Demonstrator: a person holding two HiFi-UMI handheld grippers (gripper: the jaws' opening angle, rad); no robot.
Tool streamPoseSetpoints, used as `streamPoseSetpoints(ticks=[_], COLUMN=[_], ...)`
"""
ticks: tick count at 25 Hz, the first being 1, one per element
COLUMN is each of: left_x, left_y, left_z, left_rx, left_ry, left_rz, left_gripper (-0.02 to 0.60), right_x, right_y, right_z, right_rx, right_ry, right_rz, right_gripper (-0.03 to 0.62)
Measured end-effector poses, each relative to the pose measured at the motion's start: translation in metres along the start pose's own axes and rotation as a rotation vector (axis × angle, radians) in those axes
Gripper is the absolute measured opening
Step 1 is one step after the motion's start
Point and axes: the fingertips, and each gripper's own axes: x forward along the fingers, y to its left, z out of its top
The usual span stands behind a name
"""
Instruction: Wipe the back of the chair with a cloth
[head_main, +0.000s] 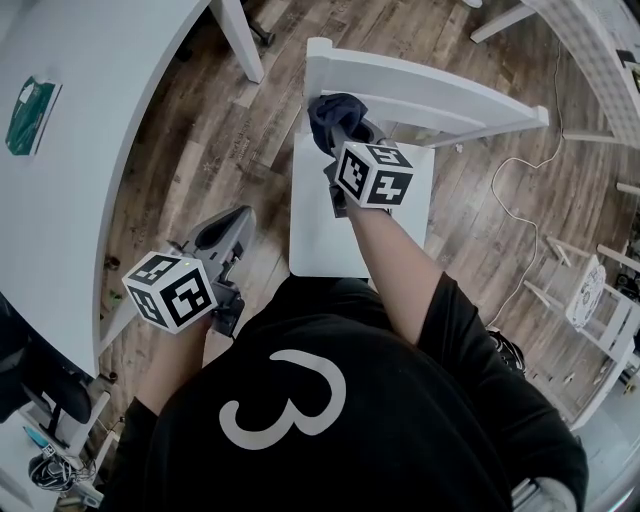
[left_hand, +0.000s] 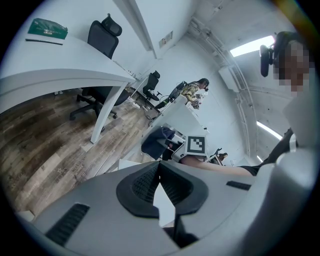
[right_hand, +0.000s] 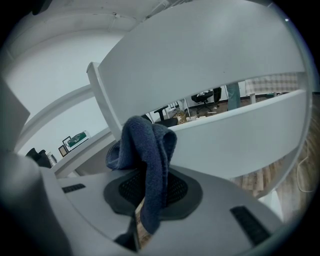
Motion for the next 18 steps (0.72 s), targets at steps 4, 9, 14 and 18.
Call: streamPoseSetpoints(ticks=[4,9,14,18], left_x=[0.003,0.007,0.014,0.026], left_y=[-0.002,-0.009,-0.018,-0.030], left_z=[-0.001,-0.002,-0.006,-0.010], left_rx=[0.001,0.008,0.014,0.018], left_ry=[0.004,0.008,0.017,0.027], left_rz=[-0.001,-0.002,-0.001,-0.006], left_gripper=[0.014,0.014,0.014,0.014], right_x=[-0.002,-0.010,-0.022,-0.032], right_y=[-0.006,-0.021,-0.041,-0.062], right_z=[0.000,0.002,0.002,0.005], right_rx=[0.006,0.016,0.020,0.024], right_ry=[0.005,0.001,0.000,-0.003], right_rz=[-0.003,-0.020,-0.034,-0.051], right_gripper=[0.052,0.052,0.052,0.052])
